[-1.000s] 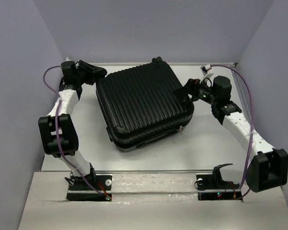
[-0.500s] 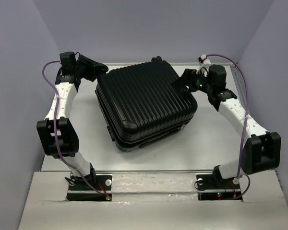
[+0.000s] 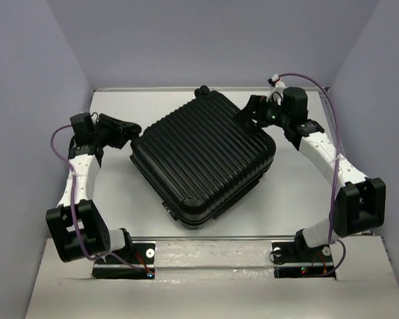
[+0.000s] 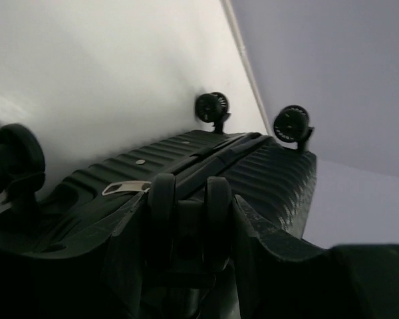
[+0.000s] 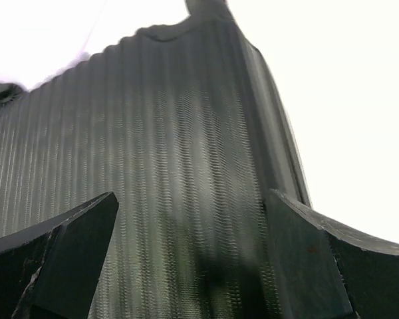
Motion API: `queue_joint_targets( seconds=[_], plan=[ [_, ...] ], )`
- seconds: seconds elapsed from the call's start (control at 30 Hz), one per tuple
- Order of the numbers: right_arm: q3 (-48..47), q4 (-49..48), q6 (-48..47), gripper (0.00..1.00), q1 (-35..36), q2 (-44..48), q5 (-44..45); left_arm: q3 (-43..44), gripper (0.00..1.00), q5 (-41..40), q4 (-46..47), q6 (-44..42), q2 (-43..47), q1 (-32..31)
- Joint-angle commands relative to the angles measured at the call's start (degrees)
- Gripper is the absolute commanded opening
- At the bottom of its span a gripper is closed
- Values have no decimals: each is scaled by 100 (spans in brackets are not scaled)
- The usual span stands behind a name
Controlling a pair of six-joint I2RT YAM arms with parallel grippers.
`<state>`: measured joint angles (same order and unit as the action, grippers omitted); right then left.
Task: Pack the luggage
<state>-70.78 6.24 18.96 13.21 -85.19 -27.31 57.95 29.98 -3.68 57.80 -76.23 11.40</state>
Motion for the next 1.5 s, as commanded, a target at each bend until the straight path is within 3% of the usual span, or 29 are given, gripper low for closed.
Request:
queue_joint_targets(
  seconds=[0.0, 0.17, 0.3, 0.37, 0.43, 0.5, 0.53, 0.57, 0.6, 0.63, 0.77, 0.87, 0.97, 1.07, 1.23, 1.47],
  plan=[
    [311, 1433, 29, 100, 15, -174, 436, -669, 6, 887, 1220, -6, 346, 266],
    [337, 1503, 29, 100, 15, 116, 586, -847, 6, 957, 1493, -163, -50, 337],
    [355, 1503, 11, 100, 15, 983, 587, -567, 6, 827, 1415, -365, -173, 407],
    [364, 1520, 11, 100, 85, 1632, 630, -182, 16, 729, 1064, -654, -147, 416],
    [495, 1564, 99, 96, 260, 2083, 657, 57, 54, 493, 678, -883, -42, 433],
    [723, 1564, 134, 84, 856, 2540, 727, 286, 82, 317, 483, -1174, 72, 451],
    [863, 1599, 169, 71, 1119, 2916, 962, 365, 97, 98, 387, -1288, 203, 451],
    [1195, 1687, 204, 29, 1670, 3077, 1095, 435, 99, -78, 90, -1402, 292, 460],
    [1390, 1740, 283, 13, 1945, 3218, 1331, 488, 99, -236, 17, -1525, 554, 460],
    [1583, 1810, 301, 7, 2209, 3341, 1438, 489, 99, -542, -9, -1578, 704, 460],
    [2410, 2205, 687, 7, 3677, 3964, 2246, 656, 99, -1099, -282, -1851, 1372, 460],
    [2928, 2373, 1179, 7, 4714, 3941, 2704, 385, 99, -1178, -256, -1965, 2092, 338],
    [3061, 2364, 1583, 7, 5627, 3502, 3432, -581, 94, -1021, -45, -1931, 3006, 56],
    [3105, 2076, 1830, 7, 6122, 2912, 3996, -1557, 79, -932, -272, -2018, 3903, -6],
    [3702, 302, 2112, 7, 6299, 2832, 5181, -2551, 69, -950, -808, -2168, 5072, 3],
    [5415, -3379, 1823, 7, 6299, 2597, 6773, -3158, 62, -809, -1486, -1598, 5856, -41]
  ],
)
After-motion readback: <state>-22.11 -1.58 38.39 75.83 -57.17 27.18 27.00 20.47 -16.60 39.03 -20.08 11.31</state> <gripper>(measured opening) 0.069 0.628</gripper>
